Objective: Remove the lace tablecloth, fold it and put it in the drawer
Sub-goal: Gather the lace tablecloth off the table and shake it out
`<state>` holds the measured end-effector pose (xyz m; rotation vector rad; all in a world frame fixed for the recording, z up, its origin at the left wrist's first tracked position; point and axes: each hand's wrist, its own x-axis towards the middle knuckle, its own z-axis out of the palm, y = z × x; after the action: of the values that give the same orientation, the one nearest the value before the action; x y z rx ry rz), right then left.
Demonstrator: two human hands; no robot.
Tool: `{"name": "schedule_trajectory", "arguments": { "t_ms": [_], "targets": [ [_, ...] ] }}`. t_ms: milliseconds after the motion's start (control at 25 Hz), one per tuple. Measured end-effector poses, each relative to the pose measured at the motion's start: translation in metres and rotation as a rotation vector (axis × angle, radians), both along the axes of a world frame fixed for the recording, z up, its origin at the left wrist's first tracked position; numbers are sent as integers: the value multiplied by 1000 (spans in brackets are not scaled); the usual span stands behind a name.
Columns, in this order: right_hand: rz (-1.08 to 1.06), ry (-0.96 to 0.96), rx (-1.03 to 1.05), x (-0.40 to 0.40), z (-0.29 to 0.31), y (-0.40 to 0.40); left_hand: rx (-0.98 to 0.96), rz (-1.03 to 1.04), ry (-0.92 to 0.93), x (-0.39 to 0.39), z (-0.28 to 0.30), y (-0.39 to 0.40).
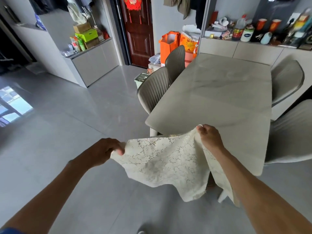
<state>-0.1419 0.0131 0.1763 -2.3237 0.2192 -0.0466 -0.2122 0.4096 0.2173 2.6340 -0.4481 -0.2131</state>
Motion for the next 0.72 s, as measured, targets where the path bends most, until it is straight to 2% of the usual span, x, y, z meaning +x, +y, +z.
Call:
{"name": "schedule_trajectory", "arguments": {
  "t_ms": [160,360,520,640,720],
  "targets": [
    [-145,-17,50,7,12,1,-126,-7,106,-32,-30,-14],
    [-223,-63,62,16,32,19,-40,-57,180,-58,-51,-73],
    [-337,6,263,18,42,27,39,203,212,-70,-67,-128],
    [-422,60,544,16,47,27,-84,353,309,-78,-72,-156],
    [-464,63,631,14,50,25,-183,374,368,-82,-71,-170]
  ]
}}
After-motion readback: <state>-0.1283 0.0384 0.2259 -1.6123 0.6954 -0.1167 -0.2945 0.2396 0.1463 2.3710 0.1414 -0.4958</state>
